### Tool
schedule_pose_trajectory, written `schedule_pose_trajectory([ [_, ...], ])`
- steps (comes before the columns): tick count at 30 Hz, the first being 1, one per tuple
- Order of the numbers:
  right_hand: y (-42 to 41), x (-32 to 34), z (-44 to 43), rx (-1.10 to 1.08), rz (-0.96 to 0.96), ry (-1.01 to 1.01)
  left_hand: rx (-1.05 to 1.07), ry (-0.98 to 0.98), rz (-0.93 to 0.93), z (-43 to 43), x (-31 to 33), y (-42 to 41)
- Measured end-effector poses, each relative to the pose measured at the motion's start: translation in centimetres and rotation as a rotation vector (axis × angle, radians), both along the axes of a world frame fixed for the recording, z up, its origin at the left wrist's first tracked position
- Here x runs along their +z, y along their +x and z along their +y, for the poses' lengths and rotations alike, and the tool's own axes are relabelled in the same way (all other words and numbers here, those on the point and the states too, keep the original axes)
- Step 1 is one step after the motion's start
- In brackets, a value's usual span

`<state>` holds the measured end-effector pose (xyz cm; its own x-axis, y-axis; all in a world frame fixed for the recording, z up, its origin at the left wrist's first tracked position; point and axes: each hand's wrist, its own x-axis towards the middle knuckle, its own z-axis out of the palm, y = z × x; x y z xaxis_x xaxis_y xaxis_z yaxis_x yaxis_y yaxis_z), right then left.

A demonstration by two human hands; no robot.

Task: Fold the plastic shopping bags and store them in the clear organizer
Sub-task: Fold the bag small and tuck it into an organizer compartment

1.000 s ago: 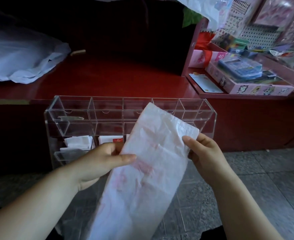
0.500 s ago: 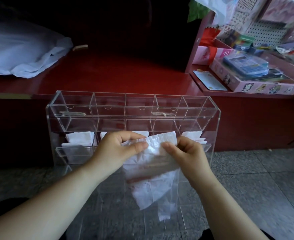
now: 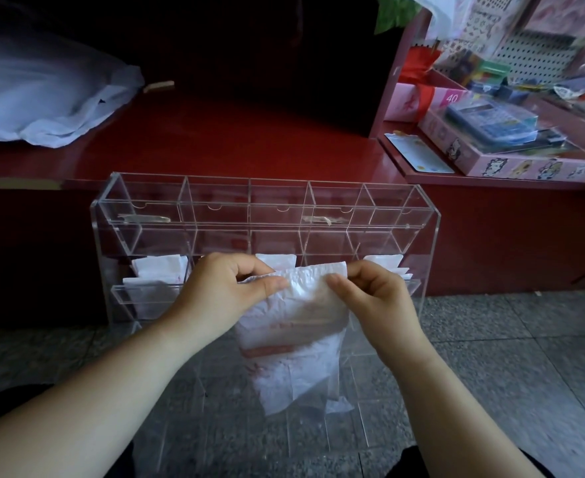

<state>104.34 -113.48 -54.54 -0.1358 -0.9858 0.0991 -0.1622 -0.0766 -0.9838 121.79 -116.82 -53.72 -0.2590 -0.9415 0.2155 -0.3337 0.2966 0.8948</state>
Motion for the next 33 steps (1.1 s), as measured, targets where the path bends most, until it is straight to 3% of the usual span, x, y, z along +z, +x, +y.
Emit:
schedule_pose_trajectory([
  [9, -0.2, 0.0, 0.1, -0.027, 0.04, -0.037, 0.01, -0.009, -0.014, 0.0, 0.4, 0.2],
  [14, 0.1, 0.1, 0.3, 0.093, 0.005, -0.022, -0.063, -0.024, -0.038, 0.4, 0.9, 0.3],
  [18, 0.4, 0.2, 0.2, -0.007, 0.073, -0.036, -0.058, 0.029, -0.025, 0.4, 0.7, 0.3],
  [20, -0.1, 0.4, 0.2, -0.069, 0.011, -0.042, -0.046, 0.11, 0.023, -0.1, 0.5, 0.5],
  [24, -0.8, 0.6, 0.0, -0.102, -0.079, -0.035, 0.039, 0.242, 0.319, -1.0, 0.3, 0.8],
  [28, -1.0, 0.7, 0.0, -0.096, -0.08, -0.072, 0.09, 0.081, 0.23, -0.7, 0.3, 0.6],
  [31, -1.2, 0.5, -0.1, -0.076, 0.097, -0.184, 0.043, -0.018, 0.109, -0.1, 0.6, 0.4],
  [33, -0.8, 0.2, 0.0, -0.074, 0.392, -0.282, -0.024, -0.053, 0.052, 0.3, 0.4, 0.0],
])
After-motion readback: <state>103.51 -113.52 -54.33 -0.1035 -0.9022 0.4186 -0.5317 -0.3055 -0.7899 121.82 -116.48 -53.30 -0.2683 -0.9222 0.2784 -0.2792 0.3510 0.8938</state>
